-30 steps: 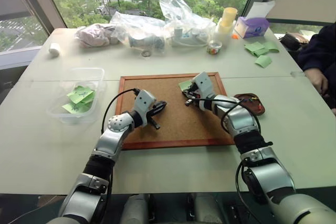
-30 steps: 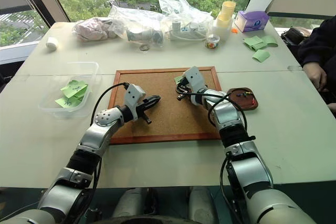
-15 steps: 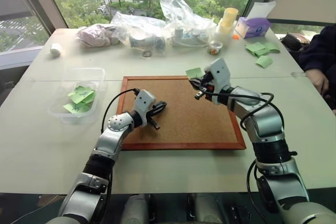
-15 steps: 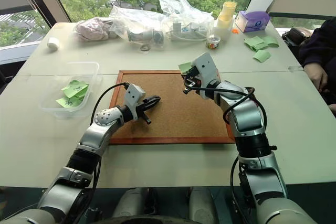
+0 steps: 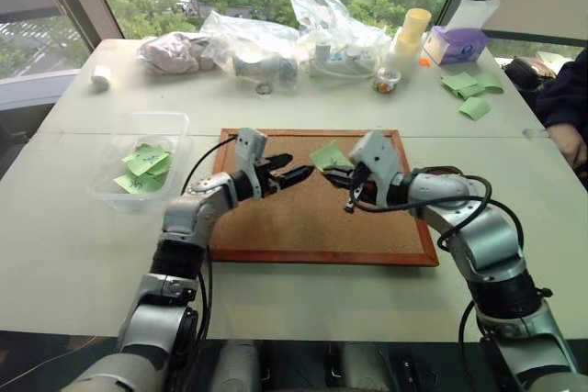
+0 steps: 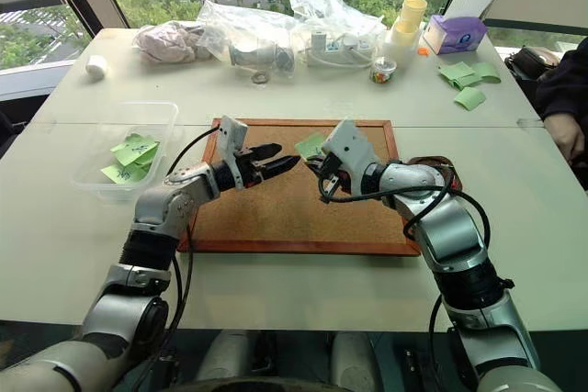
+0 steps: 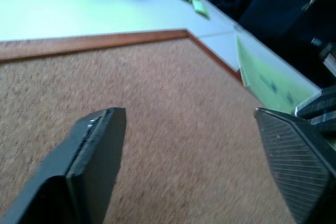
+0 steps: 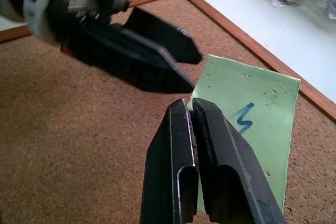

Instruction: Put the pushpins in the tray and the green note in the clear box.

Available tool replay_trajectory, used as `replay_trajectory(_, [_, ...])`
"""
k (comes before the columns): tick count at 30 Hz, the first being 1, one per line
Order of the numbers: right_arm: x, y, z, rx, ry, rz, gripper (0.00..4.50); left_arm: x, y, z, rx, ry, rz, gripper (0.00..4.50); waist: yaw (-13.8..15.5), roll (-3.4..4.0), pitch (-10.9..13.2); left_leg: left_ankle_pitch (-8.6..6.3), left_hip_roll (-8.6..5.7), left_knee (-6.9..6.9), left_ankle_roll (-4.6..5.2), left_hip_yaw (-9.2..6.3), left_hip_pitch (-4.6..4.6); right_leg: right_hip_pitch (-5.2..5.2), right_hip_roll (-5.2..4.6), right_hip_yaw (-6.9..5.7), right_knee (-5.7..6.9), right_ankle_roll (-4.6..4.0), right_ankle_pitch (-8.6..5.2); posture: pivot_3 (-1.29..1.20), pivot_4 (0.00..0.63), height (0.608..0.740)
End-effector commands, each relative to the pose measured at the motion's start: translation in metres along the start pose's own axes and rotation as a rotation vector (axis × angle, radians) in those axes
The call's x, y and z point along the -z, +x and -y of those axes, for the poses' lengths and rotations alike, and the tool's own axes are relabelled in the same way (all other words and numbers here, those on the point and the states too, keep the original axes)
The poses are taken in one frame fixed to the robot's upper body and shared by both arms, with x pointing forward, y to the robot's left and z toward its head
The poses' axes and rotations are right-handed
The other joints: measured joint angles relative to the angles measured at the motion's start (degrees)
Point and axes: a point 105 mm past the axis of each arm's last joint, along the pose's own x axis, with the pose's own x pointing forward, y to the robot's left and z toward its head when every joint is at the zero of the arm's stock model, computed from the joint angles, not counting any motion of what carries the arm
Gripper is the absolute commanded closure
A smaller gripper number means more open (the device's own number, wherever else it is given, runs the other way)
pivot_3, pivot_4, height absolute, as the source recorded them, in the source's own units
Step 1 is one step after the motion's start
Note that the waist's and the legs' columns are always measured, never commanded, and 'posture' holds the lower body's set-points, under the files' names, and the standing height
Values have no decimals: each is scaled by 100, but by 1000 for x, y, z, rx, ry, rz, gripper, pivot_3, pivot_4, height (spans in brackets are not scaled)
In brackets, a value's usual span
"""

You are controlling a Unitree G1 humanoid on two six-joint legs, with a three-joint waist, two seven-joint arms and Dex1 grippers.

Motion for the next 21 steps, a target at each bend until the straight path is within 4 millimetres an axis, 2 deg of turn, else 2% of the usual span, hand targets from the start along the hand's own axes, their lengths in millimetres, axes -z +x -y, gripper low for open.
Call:
replay_trajectory(1, [-13,-3,-5,-10,-76,37,4500,-21,2,5,32,-90,81,33,-2,-12,7,1,0,0,-2,0,1,0,0,0,0,0,0,0,150,740])
replay_trajectory(5, [-11,-3,-9,-23,-107,31,4500,-25,8,13,77,-237,104,33,-3,-35,21,5,1,0,-9,-2,2,0,3,0,1,1,0,0,150,740])
replay_trajectory(9, [-11,-3,-9,-18,-109,33,4500,-9,14,17,83,-240,39,33,3,-42,25,8,-1,0,-13,-2,2,1,4,0,1,1,0,0,150,740])
replay_trajectory(13, [-13,-4,-6,-3,-108,35,4500,-12,13,20,108,-276,54,33,0,-44,26,11,-1,0,-19,0,2,1,9,0,1,1,0,0,150,740])
replay_trajectory(17, [-10,-5,12,79,-76,19,4500,-17,6,27,157,-270,61,33,-1,-44,26,15,1,0,-26,0,2,1,14,0,2,1,0,0,150,740])
replay_trajectory(21, [-9,-6,36,172,-39,9,4500,-12,-8,33,208,-245,36,33,-14,-43,26,17,2,0,-29,1,3,1,16,0,4,0,-1,0,150,740])
